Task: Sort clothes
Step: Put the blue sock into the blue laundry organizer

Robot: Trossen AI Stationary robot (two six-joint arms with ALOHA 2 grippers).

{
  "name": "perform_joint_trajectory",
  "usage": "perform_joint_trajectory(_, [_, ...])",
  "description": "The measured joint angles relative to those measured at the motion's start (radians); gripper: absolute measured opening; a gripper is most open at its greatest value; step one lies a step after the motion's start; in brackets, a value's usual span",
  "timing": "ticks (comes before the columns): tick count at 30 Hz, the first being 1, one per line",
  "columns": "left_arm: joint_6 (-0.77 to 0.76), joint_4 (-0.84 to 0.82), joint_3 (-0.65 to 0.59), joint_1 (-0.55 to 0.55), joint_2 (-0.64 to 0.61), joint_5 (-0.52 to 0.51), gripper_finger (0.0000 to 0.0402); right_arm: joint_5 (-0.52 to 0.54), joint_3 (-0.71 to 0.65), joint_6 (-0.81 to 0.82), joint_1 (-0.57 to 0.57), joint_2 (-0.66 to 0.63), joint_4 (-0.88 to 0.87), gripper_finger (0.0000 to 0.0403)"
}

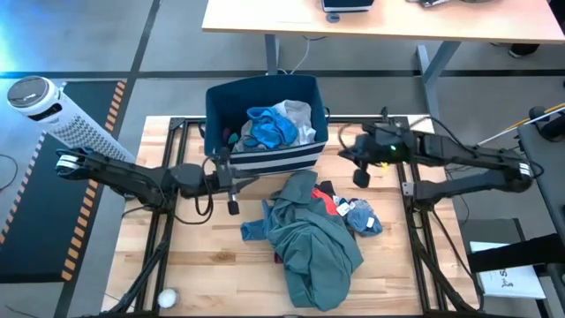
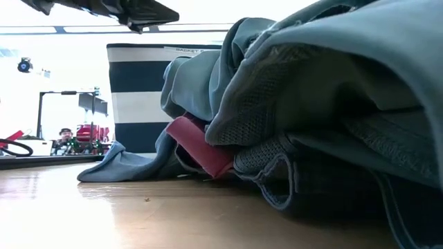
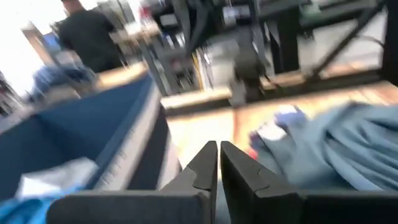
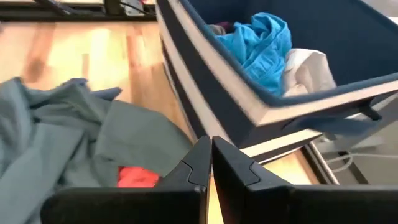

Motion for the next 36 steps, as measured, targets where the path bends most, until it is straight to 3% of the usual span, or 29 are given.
perform_joint_trajectory(5, [-0.19,-0.371,0.15,-0.029,0.023,-0.004,0.0004,0.009,-0.089,0.015,0.004,-0.113,0.029,0.0])
perform_joint_trajectory(14, [-0.539,-0.807,0.307,-0.129,0.174,-0.005,0.0001,0.025,-0.168,0.041,0.005,-0.213,0.031,0.0])
perform_joint_trajectory(20, [-0.705,-0.811,0.294,-0.203,0.301,0.01,0.0001,0.024,-0.196,0.041,0.005,-0.228,0.034,0.0])
perform_joint_trajectory(27, [-0.824,-0.696,0.294,-0.241,0.429,0.039,0.002,0.023,-0.204,0.052,0.005,-0.222,0.038,0.0])
perform_joint_trajectory(36, [-0.998,-0.707,0.294,-0.244,0.56,0.149,0.0121,0.014,-0.214,0.083,0.032,-0.222,-0.029,0.0])
